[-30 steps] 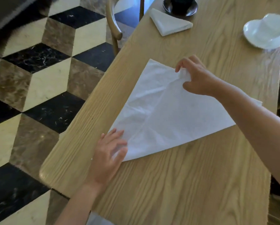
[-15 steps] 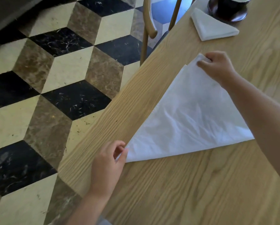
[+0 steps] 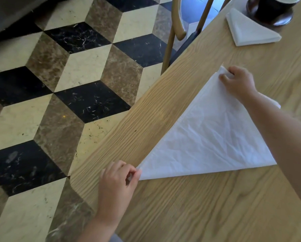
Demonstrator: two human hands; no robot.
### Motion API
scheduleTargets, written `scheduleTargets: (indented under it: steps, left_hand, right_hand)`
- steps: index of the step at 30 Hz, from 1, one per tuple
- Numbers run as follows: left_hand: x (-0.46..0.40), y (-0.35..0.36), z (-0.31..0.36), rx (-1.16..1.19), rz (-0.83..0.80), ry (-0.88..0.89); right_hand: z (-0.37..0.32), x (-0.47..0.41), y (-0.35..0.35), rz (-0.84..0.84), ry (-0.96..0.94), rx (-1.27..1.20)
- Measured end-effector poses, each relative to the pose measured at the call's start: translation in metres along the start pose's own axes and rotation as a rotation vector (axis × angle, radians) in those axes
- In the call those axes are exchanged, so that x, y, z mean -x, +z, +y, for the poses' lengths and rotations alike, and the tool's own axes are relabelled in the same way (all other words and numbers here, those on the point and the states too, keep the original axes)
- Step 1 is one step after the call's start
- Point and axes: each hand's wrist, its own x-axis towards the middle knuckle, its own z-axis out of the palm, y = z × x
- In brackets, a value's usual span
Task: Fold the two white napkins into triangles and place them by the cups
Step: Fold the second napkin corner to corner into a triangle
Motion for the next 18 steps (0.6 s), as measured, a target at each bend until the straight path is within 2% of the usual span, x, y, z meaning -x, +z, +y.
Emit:
scheduleTargets:
  steps: [18]
  left_hand:
    - [0.002, -0.01, -0.013, 0.109, -0.069, 0.063]
  right_hand:
    - [-0.002, 0.001, 0.013, 0.116, 0.069, 0.011]
